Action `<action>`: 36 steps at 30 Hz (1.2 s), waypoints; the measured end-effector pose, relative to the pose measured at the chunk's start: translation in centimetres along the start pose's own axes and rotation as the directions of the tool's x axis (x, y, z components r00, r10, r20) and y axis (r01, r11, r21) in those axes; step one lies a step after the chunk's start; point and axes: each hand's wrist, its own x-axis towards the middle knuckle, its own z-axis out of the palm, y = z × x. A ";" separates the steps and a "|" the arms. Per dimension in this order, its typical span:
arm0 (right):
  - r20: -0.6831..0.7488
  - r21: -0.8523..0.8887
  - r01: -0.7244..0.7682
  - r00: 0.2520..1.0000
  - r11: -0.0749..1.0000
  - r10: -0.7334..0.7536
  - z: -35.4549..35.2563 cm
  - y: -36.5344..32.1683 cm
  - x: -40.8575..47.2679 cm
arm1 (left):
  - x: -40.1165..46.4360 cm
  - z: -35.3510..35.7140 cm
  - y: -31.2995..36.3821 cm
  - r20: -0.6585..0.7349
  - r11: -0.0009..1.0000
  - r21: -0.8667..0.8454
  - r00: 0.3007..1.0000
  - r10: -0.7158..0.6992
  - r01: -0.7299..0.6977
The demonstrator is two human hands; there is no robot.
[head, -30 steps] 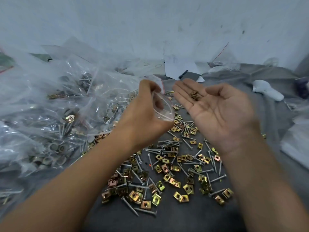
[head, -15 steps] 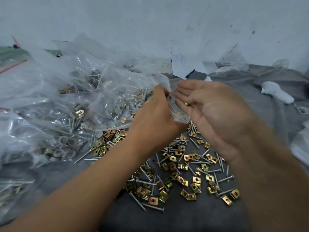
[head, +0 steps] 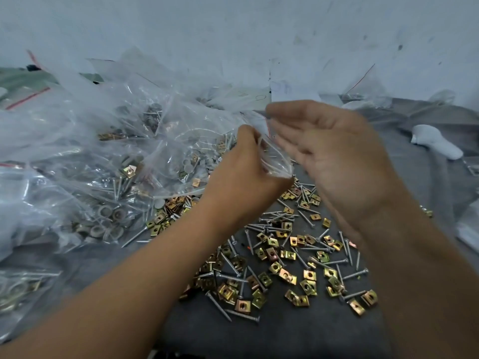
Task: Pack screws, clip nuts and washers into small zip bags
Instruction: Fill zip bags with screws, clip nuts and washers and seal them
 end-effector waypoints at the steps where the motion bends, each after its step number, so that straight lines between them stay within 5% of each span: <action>1: -0.044 0.068 0.032 0.999 0.997 -0.029 -0.5 -0.2 0.1 | 0.2 -0.3 -0.1 -0.009 0.999 -0.045 1.000 -0.027 0.026; 4: -0.210 0.141 0.101 0.975 0.985 -0.070 -2.7 -0.6 0.7 | 0.9 -1.3 -0.5 -0.075 0.971 -0.221 0.991 -0.109 0.090; 8: -0.329 0.034 -0.056 0.942 0.998 0.064 -5.1 0.6 1.5 | 1.7 -3.1 -0.9 -0.266 0.929 -0.363 0.947 -0.179 0.074; 14: -0.163 -0.288 -0.174 0.978 0.942 0.131 -5.8 4.0 1.5 | 1.8 -4.9 -0.2 -0.284 0.866 -0.474 0.903 -0.322 0.160; 18: -0.194 -0.387 -0.169 0.976 0.906 0.099 -6.0 5.7 2.1 | 2.3 -5.9 -1.2 -0.314 0.850 -0.506 0.887 -0.338 0.145; 24: -0.184 -0.690 -0.167 0.982 0.704 0.052 -7.1 8.1 2.2 | 3.2 -6.5 -2.4 -0.322 0.794 -0.597 0.871 -0.371 0.118; 36: 0.047 -0.812 0.060 0.998 0.581 -0.037 -3.5 6.5 6.1 | 3.6 -6.8 -2.8 -0.375 0.778 -0.623 0.841 -0.390 0.082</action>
